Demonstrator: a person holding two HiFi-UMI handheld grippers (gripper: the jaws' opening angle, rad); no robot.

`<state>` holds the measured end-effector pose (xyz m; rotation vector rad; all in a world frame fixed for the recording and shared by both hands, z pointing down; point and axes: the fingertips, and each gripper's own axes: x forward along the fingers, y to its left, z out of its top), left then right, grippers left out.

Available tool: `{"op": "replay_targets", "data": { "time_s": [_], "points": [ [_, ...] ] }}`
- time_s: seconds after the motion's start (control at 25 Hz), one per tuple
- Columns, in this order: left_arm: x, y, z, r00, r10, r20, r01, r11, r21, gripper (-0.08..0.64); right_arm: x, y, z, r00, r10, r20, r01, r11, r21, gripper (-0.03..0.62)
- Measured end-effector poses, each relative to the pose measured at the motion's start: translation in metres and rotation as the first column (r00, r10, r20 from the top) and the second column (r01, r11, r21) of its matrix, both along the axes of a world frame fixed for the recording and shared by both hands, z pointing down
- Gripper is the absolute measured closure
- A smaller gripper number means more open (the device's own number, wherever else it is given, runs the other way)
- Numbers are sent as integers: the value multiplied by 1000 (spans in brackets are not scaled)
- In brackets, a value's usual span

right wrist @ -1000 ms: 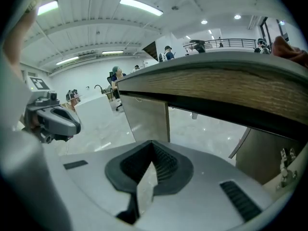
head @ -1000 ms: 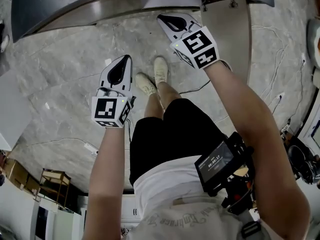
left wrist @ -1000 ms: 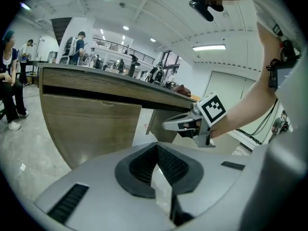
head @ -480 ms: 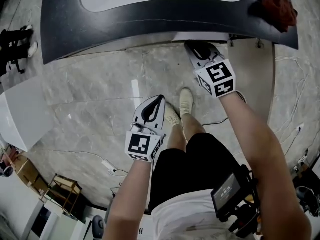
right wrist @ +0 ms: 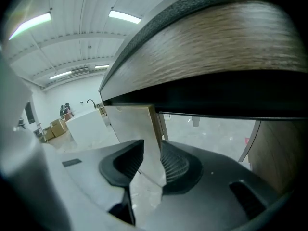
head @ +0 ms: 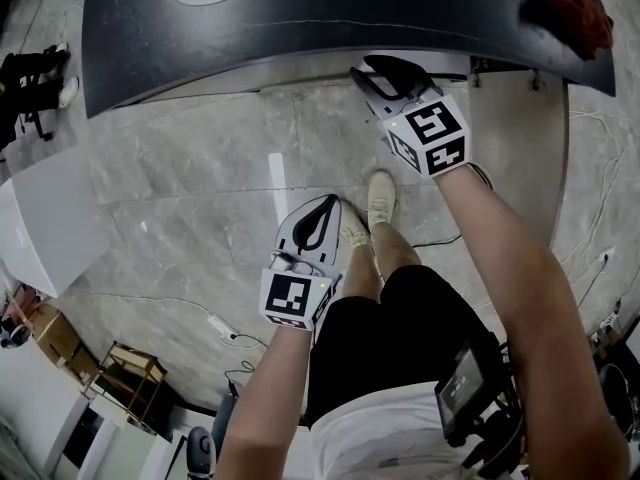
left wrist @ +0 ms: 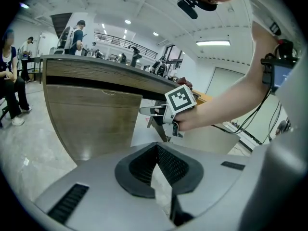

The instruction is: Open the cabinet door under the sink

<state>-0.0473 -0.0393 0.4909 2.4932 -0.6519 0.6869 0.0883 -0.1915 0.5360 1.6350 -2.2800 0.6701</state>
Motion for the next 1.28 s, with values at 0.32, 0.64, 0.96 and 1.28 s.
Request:
{"op": "replay_targets", "data": {
  "time_s": [0.32, 0.64, 0.96, 1.28],
  "points": [
    [-14, -4, -4, 998, -59, -14, 59, 998, -5, 551, -6, -17, 5, 996, -76, -38, 76, 997, 5, 408],
    [-20, 8, 2, 999, -46, 12, 47, 999, -17, 551, -9, -32, 7, 994, -82, -66, 86, 994, 66, 443],
    [-17, 7, 1, 999, -42, 7, 42, 999, -23, 551, -17, -15, 11, 983, -153, -104, 159, 985, 60, 471],
    [-7, 14, -4, 1000, 4, 0, -4, 1000, -19, 551, -37, 19, 17, 963, -250, -105, 253, 967, 23, 492]
  ]
}}
